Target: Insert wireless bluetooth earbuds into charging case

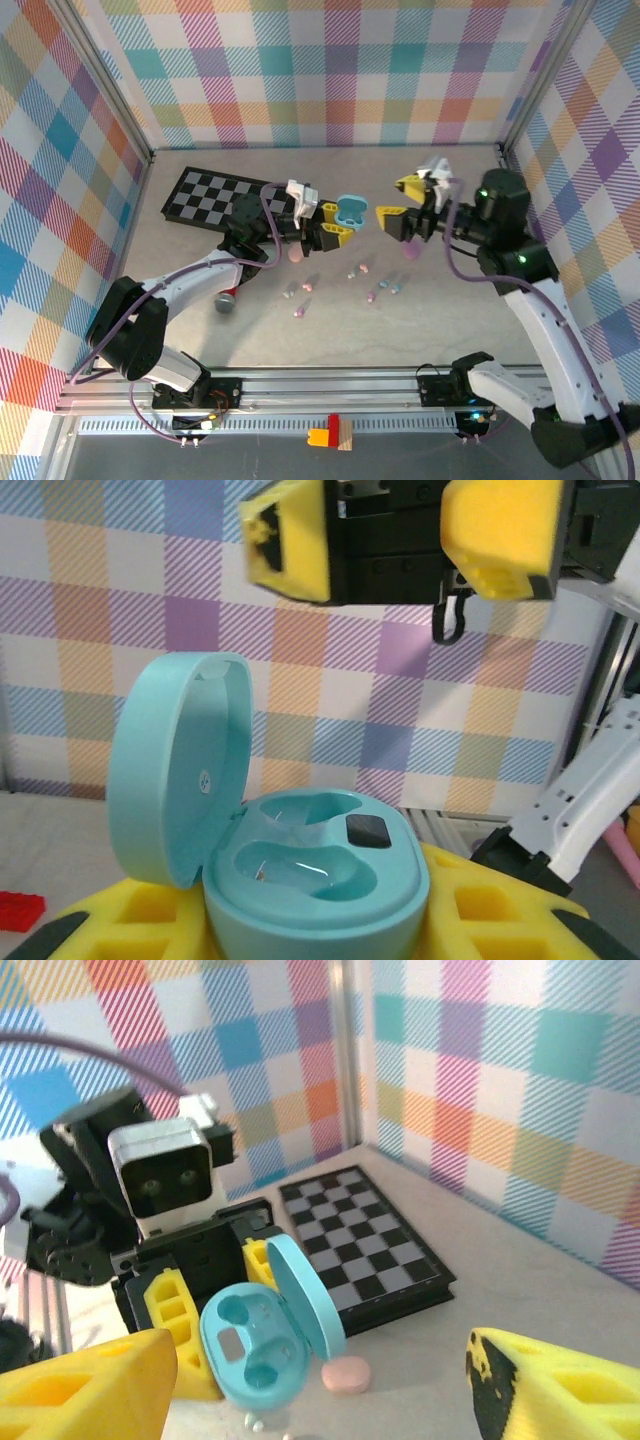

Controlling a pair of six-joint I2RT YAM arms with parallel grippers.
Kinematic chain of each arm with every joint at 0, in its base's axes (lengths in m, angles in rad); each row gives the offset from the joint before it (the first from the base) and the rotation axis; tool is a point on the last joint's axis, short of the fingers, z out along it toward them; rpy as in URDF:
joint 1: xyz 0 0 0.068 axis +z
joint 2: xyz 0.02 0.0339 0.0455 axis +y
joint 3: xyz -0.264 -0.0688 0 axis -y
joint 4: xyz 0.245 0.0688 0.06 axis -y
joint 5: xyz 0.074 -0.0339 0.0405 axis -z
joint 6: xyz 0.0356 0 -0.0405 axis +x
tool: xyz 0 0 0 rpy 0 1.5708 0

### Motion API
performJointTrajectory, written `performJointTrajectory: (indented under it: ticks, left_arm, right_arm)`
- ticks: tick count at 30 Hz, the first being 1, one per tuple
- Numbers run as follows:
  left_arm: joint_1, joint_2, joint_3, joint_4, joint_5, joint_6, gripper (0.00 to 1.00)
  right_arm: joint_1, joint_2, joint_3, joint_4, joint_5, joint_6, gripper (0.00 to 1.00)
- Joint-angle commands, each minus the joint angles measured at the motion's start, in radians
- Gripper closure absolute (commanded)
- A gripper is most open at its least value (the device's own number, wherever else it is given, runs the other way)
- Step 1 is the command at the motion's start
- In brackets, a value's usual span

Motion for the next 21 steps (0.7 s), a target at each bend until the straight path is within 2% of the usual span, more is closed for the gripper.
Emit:
performJointTrajectory:
  ticks: [1, 7, 14, 21]
  left_arm:
    - [0.026, 0.009, -0.021, 0.131, 0.008, -0.031, 0.65]
    - [0.049, 0.002, -0.045, 0.182, 0.01, -0.053, 0.65]
    - [0.059, -0.025, -0.062, 0.184, 0.012, -0.052, 0.65]
    - [0.062, -0.03, -0.058, 0.172, 0.03, -0.052, 0.65]
  right_arm:
    - [-0.089, -0.049, -0.072, 0.08, -0.027, 0.194, 0.25]
    - [-0.126, -0.04, -0.169, -0.092, 0.18, 0.366, 0.26]
    - [-0.127, 0.037, -0.317, -0.218, 0.254, 0.483, 0.28]
    - [-0.149, 0.202, -0.47, -0.079, 0.11, 0.544, 0.37]
